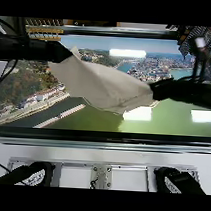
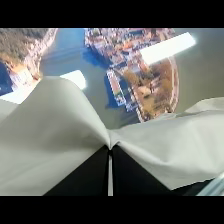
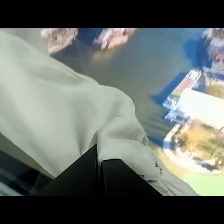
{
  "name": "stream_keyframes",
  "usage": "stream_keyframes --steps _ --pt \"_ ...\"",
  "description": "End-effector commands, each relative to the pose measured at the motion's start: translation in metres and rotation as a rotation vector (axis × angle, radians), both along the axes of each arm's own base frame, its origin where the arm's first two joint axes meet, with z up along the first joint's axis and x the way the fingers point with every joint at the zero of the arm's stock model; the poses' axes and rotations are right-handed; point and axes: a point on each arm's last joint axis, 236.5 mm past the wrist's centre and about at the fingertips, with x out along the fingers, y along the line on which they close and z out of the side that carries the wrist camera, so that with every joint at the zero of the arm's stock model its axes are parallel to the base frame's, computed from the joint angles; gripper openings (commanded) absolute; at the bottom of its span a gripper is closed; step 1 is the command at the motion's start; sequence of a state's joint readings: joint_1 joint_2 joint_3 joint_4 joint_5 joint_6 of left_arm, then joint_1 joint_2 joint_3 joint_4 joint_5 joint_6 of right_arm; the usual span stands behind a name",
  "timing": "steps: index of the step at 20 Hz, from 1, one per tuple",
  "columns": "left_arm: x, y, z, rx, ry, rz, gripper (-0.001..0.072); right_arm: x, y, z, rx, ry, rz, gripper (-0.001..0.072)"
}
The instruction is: Fold the clothes and pants, and hang the long-sleeved shirts on hangers.
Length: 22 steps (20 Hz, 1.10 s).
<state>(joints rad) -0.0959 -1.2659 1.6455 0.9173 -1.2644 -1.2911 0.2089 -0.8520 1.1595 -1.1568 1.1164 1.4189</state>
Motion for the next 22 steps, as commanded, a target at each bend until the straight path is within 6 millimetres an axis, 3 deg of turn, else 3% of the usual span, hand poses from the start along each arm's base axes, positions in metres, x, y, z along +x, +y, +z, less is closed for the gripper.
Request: stream_keyframes --steps 1,4,5,6,8,10,12,14,18,20,22 --pt "-0.002 -0.009 -0.073 0.051 0.248 -0.077 0.0008 -0.020 -0.003 -0.070 -0.100 0.150 -0.010 0.0014" --pt "0.003 -0.011 -0.140 0.050 0.490 -0.064 0.0023 -0.005 -0.010 -0.095 -0.123 0.153 -0.056 0.0015" --pt "0.006 -0.012 -0.156 0.043 0.543 -0.051 0.0323 0.002 -0.010 -0.097 -0.111 0.150 -0.079 0.0015" --pt "0.010 -0.012 -0.168 0.034 0.587 -0.027 0.0685 0.009 -0.009 -0.099 -0.101 0.144 -0.093 0.0015" --pt "0.016 -0.001 -0.175 0.018 0.615 0.018 0.0670 0.015 -0.008 -0.104 -0.100 0.148 -0.100 0.0015" --pt "0.024 0.022 -0.163 0.007 0.572 0.080 0.0670 0.015 -0.008 -0.106 -0.102 0.155 -0.099 0.0015" --pt "0.013 0.042 -0.169 -0.017 0.577 0.157 0.0669 0.015 -0.008 -0.106 -0.101 0.155 -0.100 0.0015" --pt "-0.022 0.055 -0.205 -0.018 0.669 0.215 0.0669 0.015 -0.007 -0.106 -0.098 0.156 -0.099 0.0015" --pt "-0.099 0.074 -0.300 0.002 0.854 0.372 0.0669 0.014 -0.006 -0.106 -0.088 0.160 -0.101 0.0015" --pt "-0.114 0.073 -0.327 0.014 0.873 0.407 0.0670 0.014 -0.006 -0.106 -0.076 0.170 -0.117 0.0015" --pt "-0.118 0.058 -0.340 -0.009 0.887 0.413 0.0670 0.014 -0.006 -0.106 -0.076 0.170 -0.117 0.0015"
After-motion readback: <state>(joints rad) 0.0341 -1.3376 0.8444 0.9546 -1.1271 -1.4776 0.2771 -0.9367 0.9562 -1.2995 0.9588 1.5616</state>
